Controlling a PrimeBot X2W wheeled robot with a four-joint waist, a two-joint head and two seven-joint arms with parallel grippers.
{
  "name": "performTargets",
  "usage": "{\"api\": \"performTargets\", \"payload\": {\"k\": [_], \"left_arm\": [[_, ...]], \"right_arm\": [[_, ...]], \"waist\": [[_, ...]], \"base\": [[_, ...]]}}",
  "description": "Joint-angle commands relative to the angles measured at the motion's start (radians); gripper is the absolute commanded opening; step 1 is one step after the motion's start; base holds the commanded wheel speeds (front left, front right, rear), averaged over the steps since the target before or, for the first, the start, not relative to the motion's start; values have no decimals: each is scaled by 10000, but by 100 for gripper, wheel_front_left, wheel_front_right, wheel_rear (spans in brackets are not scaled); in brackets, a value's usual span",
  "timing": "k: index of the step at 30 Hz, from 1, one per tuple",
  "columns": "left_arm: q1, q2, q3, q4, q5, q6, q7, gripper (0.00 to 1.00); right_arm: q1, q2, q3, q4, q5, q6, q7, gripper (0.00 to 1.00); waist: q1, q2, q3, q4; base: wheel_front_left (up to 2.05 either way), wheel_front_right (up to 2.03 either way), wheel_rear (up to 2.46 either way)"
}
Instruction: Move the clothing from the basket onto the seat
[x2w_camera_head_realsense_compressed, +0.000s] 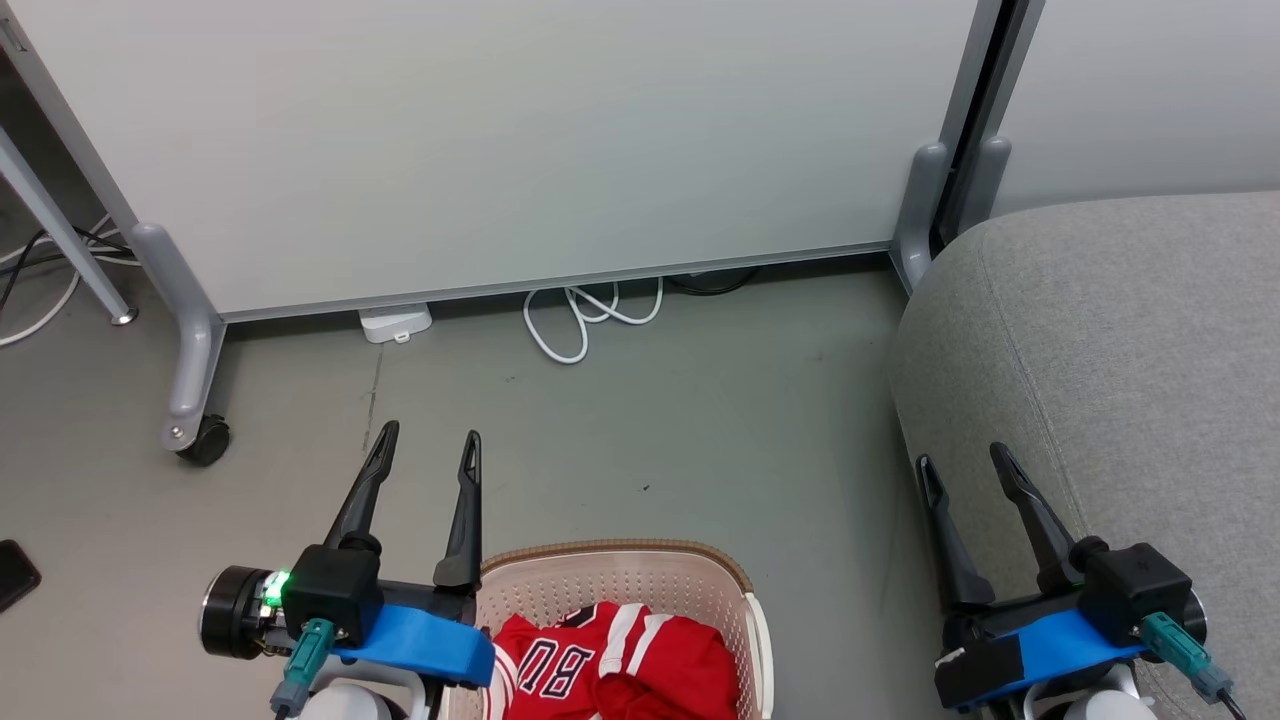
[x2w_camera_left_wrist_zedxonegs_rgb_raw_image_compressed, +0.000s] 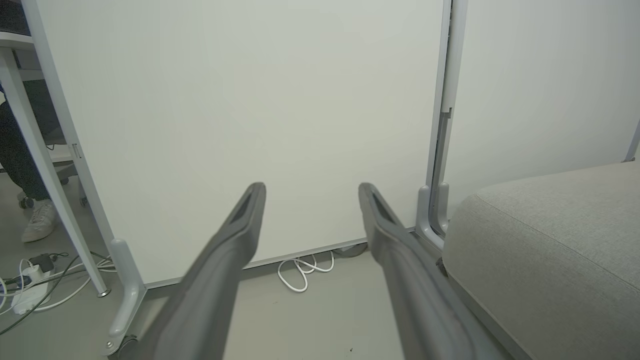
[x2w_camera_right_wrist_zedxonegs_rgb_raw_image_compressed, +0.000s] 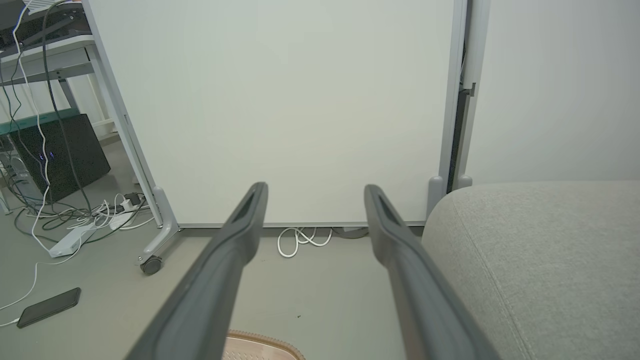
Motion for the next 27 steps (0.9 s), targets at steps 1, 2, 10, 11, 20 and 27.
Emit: {"api": "performTargets", "payload": {"k": [1, 2, 10, 11, 20, 27], "left_arm": [[-81, -6, 15, 25, -36, -24, -49, 100], [-78, -7, 17, 29, -40, -30, -49, 100], [-141, -10, 34, 89, -134, -76, -49, 100], [-143, -10, 32, 106, -136, -57, -49, 100], [-500, -12, -244, 355, -24, -217, -47, 100], [-1137, 186, -750, 916, 5, -385, -39, 100]], "right_arm": [[-86, -58, 0, -21, -33, 22, -59, 100], [-80, -58, -1, -24, -28, 22, -59, 100], [-73, -57, -9, -29, -32, 22, -59, 100], [-70, -57, -13, -25, -32, 22, -59, 100], [-217, -57, -66, -122, -55, 22, -59, 100], [-488, -54, -128, -273, -132, 22, -56, 100]], "waist": [[0, 0, -5, -5], [0, 0, -4, -7], [0, 0, 13, 7], [0, 0, 14, 8], [0, 0, 209, -65], [0, 0, 645, -303]], "base": [[0, 0, 0], [0, 0, 0], [0, 0, 0], [0, 0, 0], [0, 0, 0], [0, 0, 0]]}}
